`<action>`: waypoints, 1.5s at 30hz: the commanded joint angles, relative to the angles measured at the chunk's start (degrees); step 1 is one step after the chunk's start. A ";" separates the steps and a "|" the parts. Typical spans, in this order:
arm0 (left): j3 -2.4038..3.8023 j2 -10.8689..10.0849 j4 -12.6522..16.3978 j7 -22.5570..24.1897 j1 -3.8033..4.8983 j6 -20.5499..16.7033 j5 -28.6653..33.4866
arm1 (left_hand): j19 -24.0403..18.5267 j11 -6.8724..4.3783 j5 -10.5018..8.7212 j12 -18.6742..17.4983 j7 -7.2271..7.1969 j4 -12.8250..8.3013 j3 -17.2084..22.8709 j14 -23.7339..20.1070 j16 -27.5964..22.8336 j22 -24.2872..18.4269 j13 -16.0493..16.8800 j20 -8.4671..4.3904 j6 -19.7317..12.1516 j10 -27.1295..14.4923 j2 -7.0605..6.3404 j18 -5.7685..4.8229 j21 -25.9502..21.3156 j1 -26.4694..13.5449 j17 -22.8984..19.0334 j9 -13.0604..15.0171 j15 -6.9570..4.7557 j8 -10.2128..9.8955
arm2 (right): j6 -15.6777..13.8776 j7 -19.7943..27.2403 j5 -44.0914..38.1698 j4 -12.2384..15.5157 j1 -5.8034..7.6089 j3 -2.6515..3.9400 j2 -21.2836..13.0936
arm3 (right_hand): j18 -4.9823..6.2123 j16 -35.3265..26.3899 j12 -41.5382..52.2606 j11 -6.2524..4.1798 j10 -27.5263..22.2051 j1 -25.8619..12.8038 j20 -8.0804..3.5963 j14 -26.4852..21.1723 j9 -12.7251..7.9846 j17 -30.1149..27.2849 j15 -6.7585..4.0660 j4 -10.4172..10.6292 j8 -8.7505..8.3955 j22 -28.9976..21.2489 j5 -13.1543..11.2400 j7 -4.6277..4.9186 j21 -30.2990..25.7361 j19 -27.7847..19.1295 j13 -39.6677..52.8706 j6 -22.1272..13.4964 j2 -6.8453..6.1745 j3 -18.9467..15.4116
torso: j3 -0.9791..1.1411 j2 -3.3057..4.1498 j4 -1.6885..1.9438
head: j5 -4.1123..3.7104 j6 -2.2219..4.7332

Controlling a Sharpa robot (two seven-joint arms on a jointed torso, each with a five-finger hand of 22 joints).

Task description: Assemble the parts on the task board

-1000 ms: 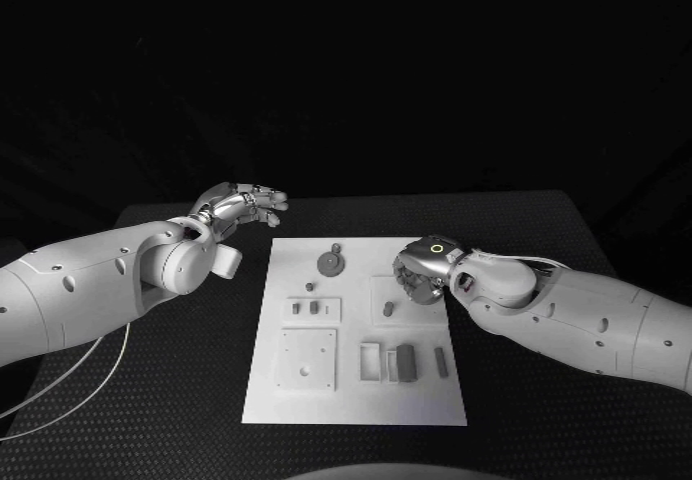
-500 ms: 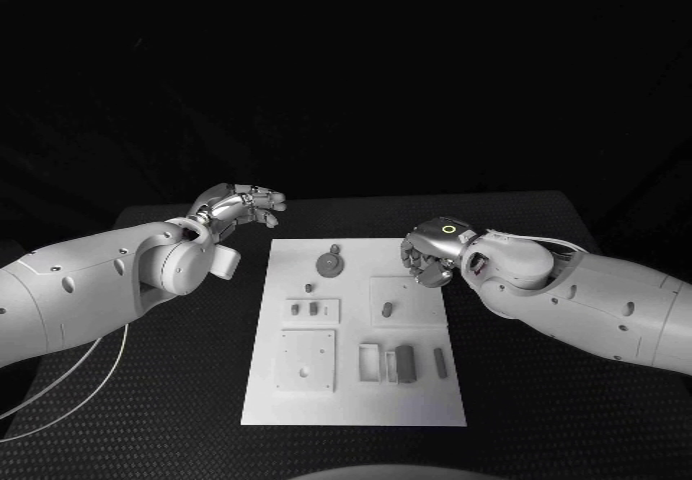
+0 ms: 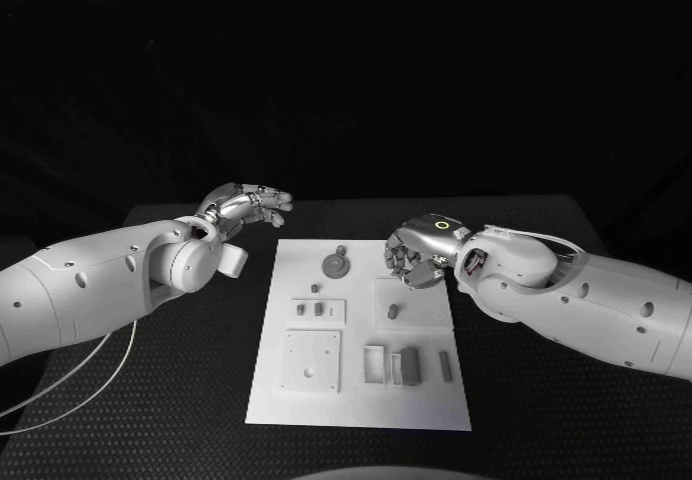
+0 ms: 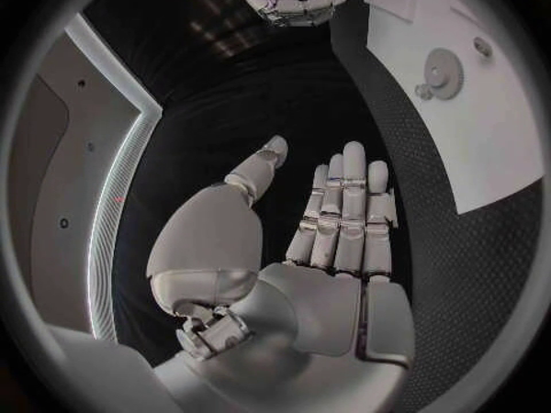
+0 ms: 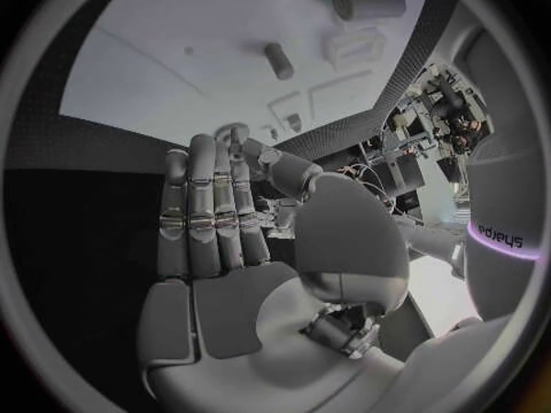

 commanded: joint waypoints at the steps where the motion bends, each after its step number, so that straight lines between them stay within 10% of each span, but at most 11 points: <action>1: 0.05 0.37 -0.41 0.43 0.10 -0.38 0.76 | 0.19 0.25 0.22 0.24 0.26 -0.11 -0.16 0.34 -0.30 0.08 -0.07 0.23 -0.28 -0.09 0.25 0.99 -0.28 0.32 0.09 -0.09 0.07 -0.24 | -1.38 1.67 1.32 0.64 -0.11 0.00 1.74 | 1.19 0.35 0.03 -0.36 0.72 -0.06 -0.03 -0.01 0.10 0.08 -0.30 0.39 0.28 -0.02 0.26 0.02 0.21 0.47 0.16 0.01 0.19 0.02 | 0.04 0.03 0.02 | 1.89 0.00; 25: 0.04 4.85 -4.72 0.71 0.10 -1.21 2.29 | 0.17 0.17 0.24 0.42 0.19 0.00 -0.11 0.32 -0.50 0.16 -0.14 0.26 -0.11 0.16 0.30 0.97 -0.44 0.31 0.27 -0.05 0.07 -0.08 | -1.87 1.52 -6.95 -2.61 -6.52 -4.93 11.62 | 1.19 0.34 -0.13 -0.35 0.68 -0.01 -0.12 0.02 0.38 0.21 -0.32 0.14 0.20 0.07 0.28 0.05 0.30 0.53 0.52 -0.14 0.49 -0.10 | -0.53 -0.67 0.27 | 10.75 -2.18; 38: 0.04 5.38 -4.37 0.50 0.10 -0.93 2.29 | 0.14 0.18 0.24 0.42 0.19 0.02 -0.11 0.28 -0.59 0.19 -0.19 0.27 -0.16 0.14 0.25 0.96 -0.49 0.31 0.32 -0.06 0.09 -0.08 | -1.96 1.67 -6.53 -3.30 -7.81 -5.82 13.00 | 1.19 0.34 -0.21 -0.34 0.66 -0.06 -0.14 0.04 0.49 0.26 -0.33 0.11 0.15 0.10 0.28 0.08 0.34 0.59 0.67 -0.22 0.60 -0.16 | -0.45 -0.62 0.27 | 11.99 -2.17; 45: 0.04 5.45 -4.33 0.35 0.10 -0.83 2.29 | 0.13 0.19 0.24 0.41 0.20 0.05 -0.10 0.26 -0.64 0.21 -0.23 0.27 -0.19 0.11 0.25 0.95 -0.53 0.30 0.35 -0.07 0.10 -0.09 | -1.76 1.80 -5.96 -3.18 -7.86 -5.94 13.35 | 1.19 0.34 -0.25 -0.33 0.65 -0.11 -0.14 0.06 0.56 0.28 -0.34 0.09 0.13 0.11 0.28 0.10 0.35 0.61 0.76 -0.25 0.69 -0.19 | -0.53 -0.63 0.34 | 11.36 -1.83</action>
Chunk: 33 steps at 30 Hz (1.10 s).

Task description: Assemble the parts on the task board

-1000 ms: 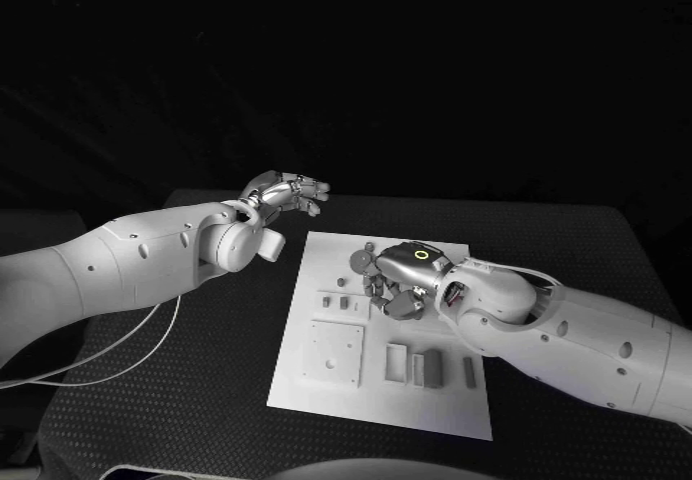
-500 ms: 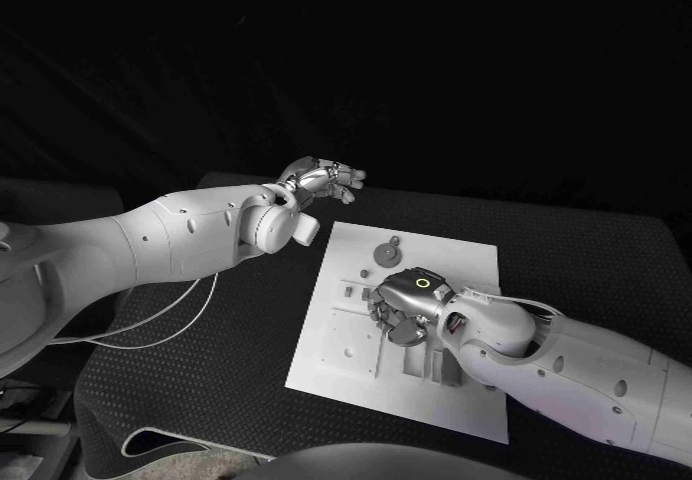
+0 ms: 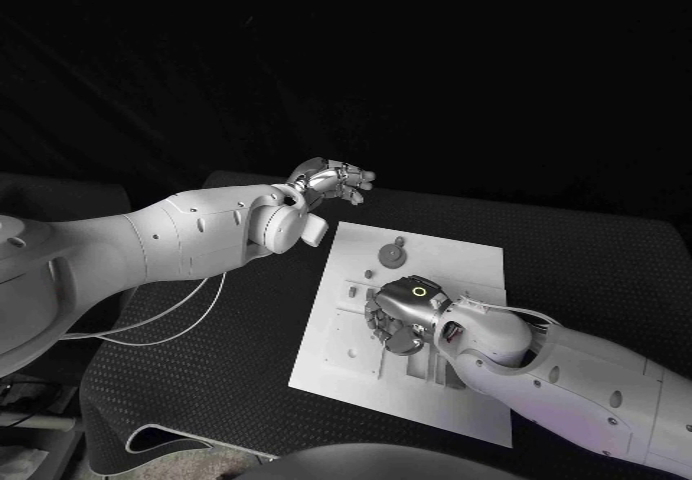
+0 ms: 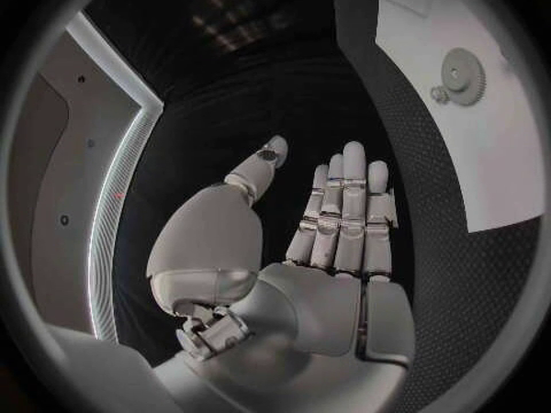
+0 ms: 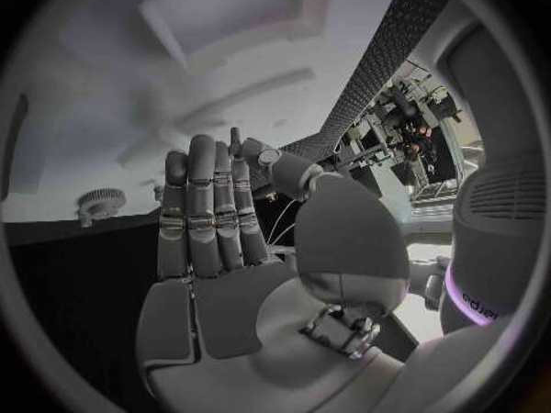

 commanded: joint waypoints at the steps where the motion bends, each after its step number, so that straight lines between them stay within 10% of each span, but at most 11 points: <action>1: 0.04 0.06 0.11 0.28 0.09 0.15 0.42 | 0.13 0.23 0.24 0.19 0.21 0.05 -0.10 0.29 -0.21 0.06 -0.07 0.28 -0.20 0.09 0.25 0.95 -0.32 0.30 0.08 -0.08 0.13 -0.09 | 0.06 0.60 -0.24 -0.05 -0.07 -0.09 0.29 | 0.83 0.28 0.14 -0.15 0.46 -0.09 0.05 0.05 0.07 0.06 -0.30 0.16 0.15 0.07 0.23 0.10 0.37 0.40 0.09 -0.26 0.72 -0.10 | 0.02 -0.03 -0.10 | -0.31 0.36; 33: 0.04 0.14 0.17 0.01 0.09 0.55 0.42 | 0.02 0.29 0.20 0.16 0.21 0.15 -0.07 0.15 -0.49 0.17 -0.24 0.33 -0.23 -0.05 0.21 0.91 -0.50 0.28 0.24 -0.08 0.21 -0.03 | 1.27 0.38 -0.62 -1.71 -0.28 -1.36 1.41 | 0.83 0.23 -0.02 -0.12 0.39 -0.17 0.03 0.03 0.31 0.11 -0.29 0.01 0.06 0.10 0.25 0.13 0.37 0.37 0.38 -0.37 0.92 -0.21 | 0.05 -0.04 -0.15 | 0.71 -0.82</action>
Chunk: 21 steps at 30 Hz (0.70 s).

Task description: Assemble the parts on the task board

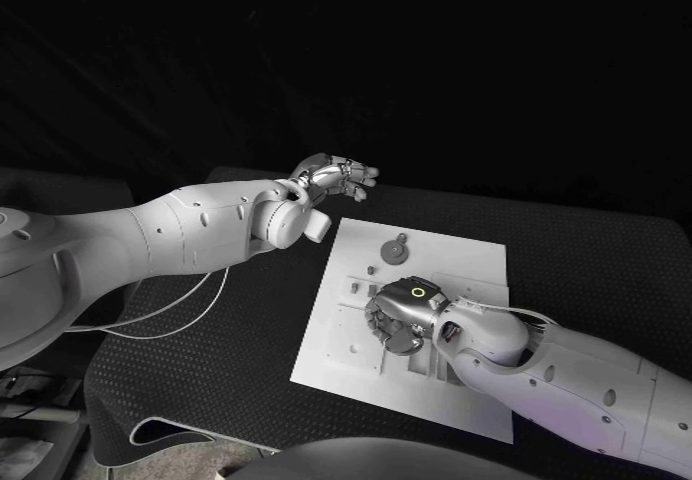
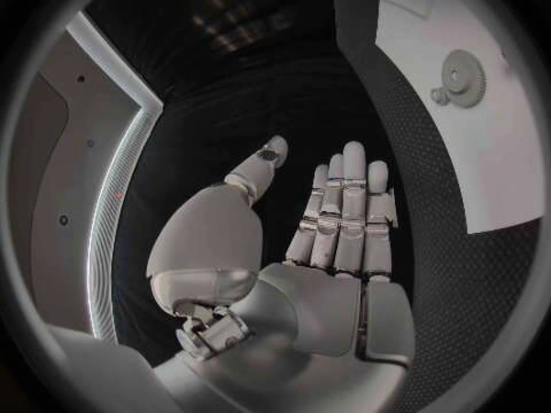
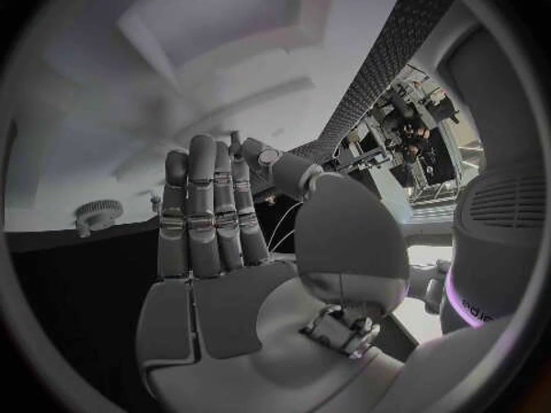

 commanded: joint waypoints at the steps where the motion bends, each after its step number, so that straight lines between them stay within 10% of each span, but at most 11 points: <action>1: 0.05 0.15 0.16 0.30 0.09 0.47 0.34 | 0.02 0.38 0.20 0.16 0.21 0.15 -0.07 0.15 -0.27 0.08 -0.07 0.33 -0.23 -0.12 0.21 0.91 -0.28 0.28 0.08 -0.08 0.21 -0.03 | 1.25 0.14 -0.61 -0.32 -0.10 -0.29 0.31 | 0.59 0.22 0.03 -0.12 0.39 0.07 0.02 -0.19 0.06 0.07 -0.37 0.01 0.07 0.05 0.19 0.13 0.38 0.37 0.04 -0.37 0.68 -0.05 | 0.02 0.02 -0.03 | 0.12 -0.11; 21: 0.06 0.19 0.28 0.33 0.11 0.37 0.25 | 0.02 0.39 0.20 0.16 0.22 0.15 -0.04 0.16 -0.33 0.13 -0.13 0.34 -0.26 -0.14 0.24 0.91 -0.32 0.33 0.16 -0.09 0.22 -0.02 | 1.75 -1.09 -1.65 -0.57 -0.08 -0.83 1.15 | 0.59 0.18 -0.06 -0.11 0.36 -0.01 0.03 -0.22 0.18 0.09 -0.35 -0.04 0.03 0.08 0.22 0.14 0.37 0.31 0.20 -0.41 0.70 -0.13 | -0.02 0.01 -0.02 | 0.10 -0.32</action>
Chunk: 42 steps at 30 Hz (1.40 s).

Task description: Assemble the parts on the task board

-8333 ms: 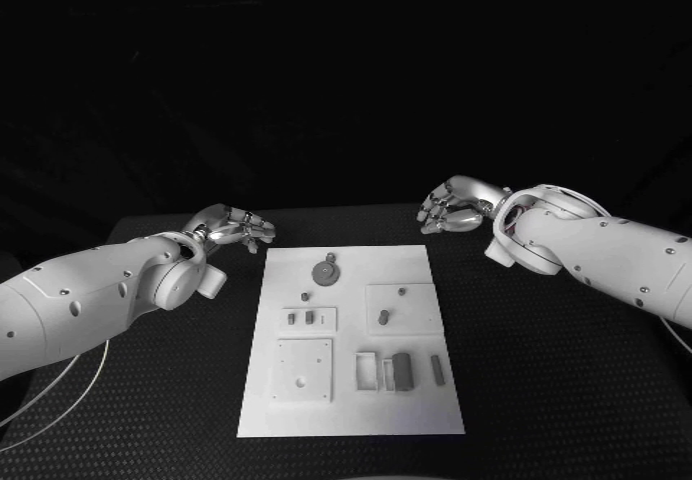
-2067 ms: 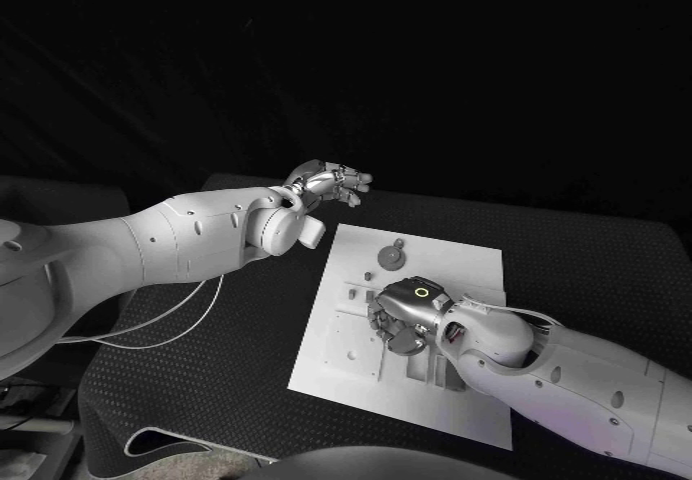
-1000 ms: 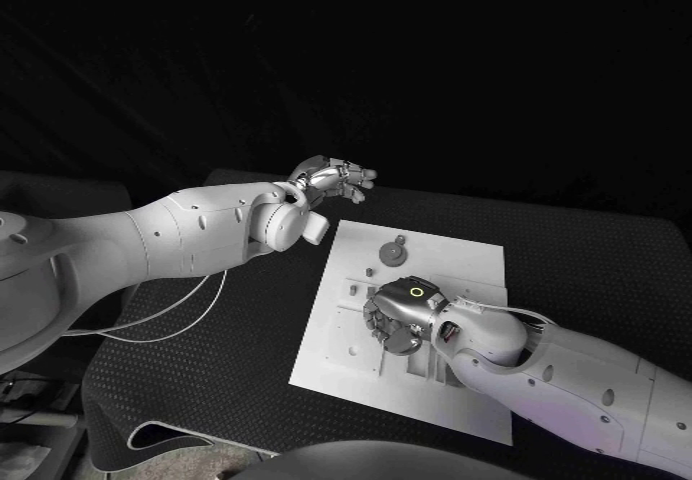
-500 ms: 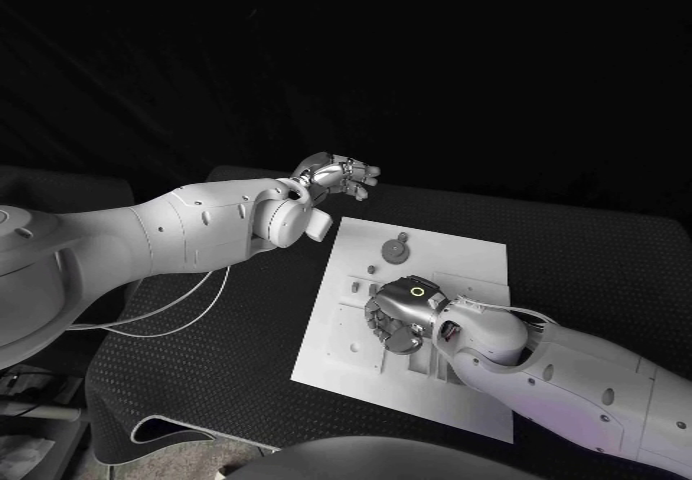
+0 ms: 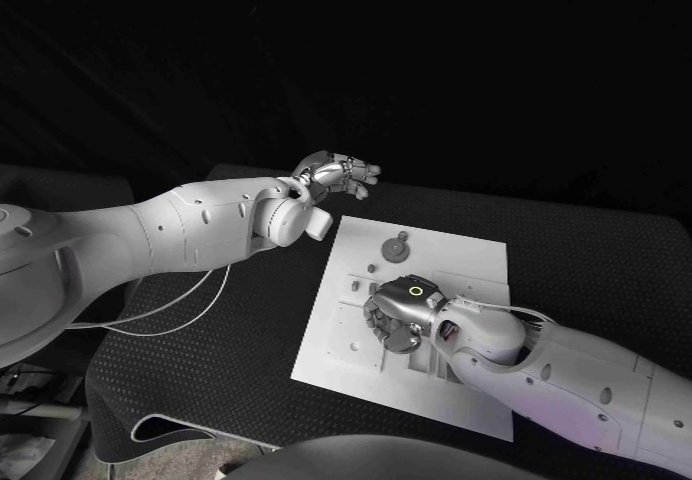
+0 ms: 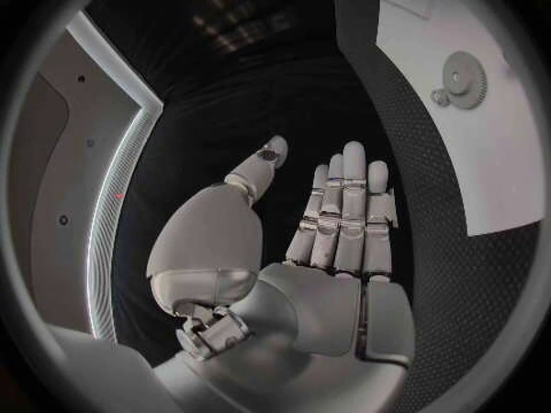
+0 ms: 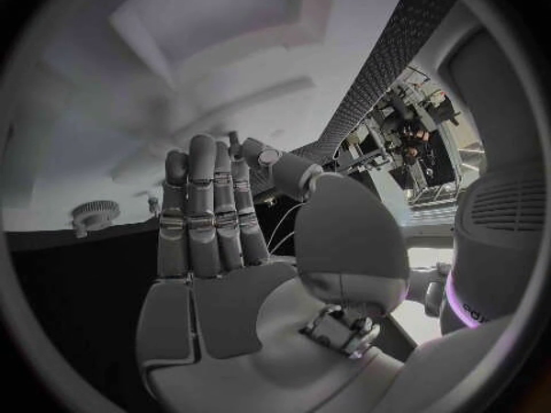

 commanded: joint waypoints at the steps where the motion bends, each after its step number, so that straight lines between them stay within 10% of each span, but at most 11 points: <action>1: 0.05 0.15 0.18 0.36 0.11 0.38 0.25 | 0.02 0.39 0.20 0.17 0.22 0.15 -0.04 0.16 -0.34 0.09 -0.09 0.34 -0.26 -0.15 0.24 0.91 -0.32 0.34 0.06 -0.09 0.22 -0.01 | 1.72 -0.84 -1.21 -0.32 -0.27 -0.33 0.46 | 0.51 0.17 -0.07 -0.10 0.34 -0.04 0.03 0.01 0.14 0.09 -0.29 -0.09 0.02 0.10 0.26 0.14 0.37 0.31 0.04 -0.41 0.68 -0.06 | -0.02 -0.02 0.03 | -0.09 0.01; 22: 0.05 -0.13 0.26 0.16 0.13 0.57 0.25 | 0.02 0.42 0.17 0.15 0.22 0.18 -0.07 0.16 -0.42 0.16 -0.17 0.36 -0.29 -0.22 0.16 0.90 -0.37 0.30 0.16 -0.09 0.24 0.01 | 0.35 -0.29 1.59 -1.48 -0.25 -0.58 0.07 | 0.51 -1.47 -5.54 2.95 -6.47 -3.31 1.33 -2.40 -1.04 0.43 1.51 -0.27 -4.72 0.89 7.14 3.14 -0.44 -3.24 -0.63 -6.95 -2.57 -7.31 | 0.09 -0.02 -0.08 | -0.03 -0.09; 35: 0.05 -0.49 0.03 0.19 0.13 0.52 0.20 | 0.01 0.46 0.12 0.11 0.24 0.20 -0.09 0.15 -0.49 0.21 -0.24 0.37 -0.34 -0.31 0.10 0.90 -0.41 0.28 0.23 -0.10 0.26 0.01 | -4.29 0.22 2.91 3.59 2.12 -0.21 -4.22 | 0.51 -1.31 -8.31 4.76 -11.22 -3.65 2.17 -4.68 -2.80 1.13 3.05 -0.24 -7.23 1.21 10.03 5.18 -0.51 -5.40 -2.55 -11.52 -5.43 -11.97 | 0.10 -0.06 -0.19 | -0.60 0.45; 37: 0.05 -0.57 -0.01 0.20 0.13 0.53 0.20 | 0.01 0.46 0.12 0.12 0.24 0.20 -0.09 0.15 -0.50 0.22 -0.25 0.37 -0.34 -0.32 0.10 0.90 -0.42 0.29 0.25 -0.10 0.26 0.01 | -4.76 0.52 4.17 4.60 2.70 0.22 -5.16 | 0.51 -1.13 -8.16 4.68 -10.99 -3.54 2.15 -4.55 -2.82 1.21 2.98 -0.20 -7.11 1.22 9.98 5.13 -0.39 -5.29 -2.59 -11.36 -5.38 -12.09 | 0.10 -0.08 -0.23 | -0.86 0.70; 42: 0.04 -0.73 0.00 0.26 0.13 0.57 0.20 | 0.02 0.46 0.12 0.12 0.24 0.20 -0.08 0.16 -0.51 0.23 -0.25 0.37 -0.34 -0.32 0.10 0.91 -0.42 0.30 0.26 -0.10 0.26 0.02 | -2.82 3.43 13.99 7.96 4.69 5.06 -10.40 | 0.51 -0.63 -7.77 4.40 -10.31 -3.52 1.97 -4.04 -2.83 1.38 2.70 -0.10 -6.70 1.19 10.02 4.88 0.05 -4.72 -2.68 -10.74 -5.06 -12.29 | 0.12 0.04 0.01 | -2.37 1.93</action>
